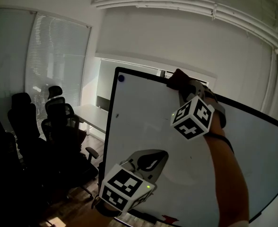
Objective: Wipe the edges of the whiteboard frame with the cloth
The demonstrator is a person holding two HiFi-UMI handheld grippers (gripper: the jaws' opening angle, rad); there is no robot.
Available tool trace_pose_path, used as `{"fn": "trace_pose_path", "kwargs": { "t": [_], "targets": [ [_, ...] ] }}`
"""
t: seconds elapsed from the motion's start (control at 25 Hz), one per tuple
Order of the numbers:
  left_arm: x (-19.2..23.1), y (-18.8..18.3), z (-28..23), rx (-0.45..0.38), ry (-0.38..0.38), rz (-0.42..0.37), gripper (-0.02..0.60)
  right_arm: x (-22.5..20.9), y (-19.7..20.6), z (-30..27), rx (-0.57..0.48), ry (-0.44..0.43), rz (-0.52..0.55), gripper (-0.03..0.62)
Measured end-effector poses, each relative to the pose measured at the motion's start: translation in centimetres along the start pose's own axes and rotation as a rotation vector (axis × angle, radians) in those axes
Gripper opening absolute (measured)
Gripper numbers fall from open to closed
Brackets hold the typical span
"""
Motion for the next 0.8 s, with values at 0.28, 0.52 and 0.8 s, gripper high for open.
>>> {"fn": "trace_pose_path", "kwargs": {
  "t": [0.28, 0.52, 0.8],
  "targets": [
    [1.4, 0.7, 0.7, 0.013, -0.025, 0.003, 0.009, 0.7, -3.1, 0.1, -0.141, -0.017, -0.059, 0.071],
    [1.3, 0.8, 1.2, 0.004, -0.027, 0.023, 0.009, 1.2, -4.8, 2.1, -0.238, -0.031, -0.097, 0.071],
    [1.3, 3.3, 1.4, 0.027, -0.031, 0.044, 0.009, 5.6, -2.2, 9.8, -0.489, -0.175, -0.451, 0.071]
  ]
}}
Point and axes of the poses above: the fingertips, and each gripper's own axes: z backward along the fingers, x to its left, y out of its underside, the point moved 3 cm from there along z, backward along the fingers, and after that the axes turned 8 degrees about -y, right-handed, at the moved point
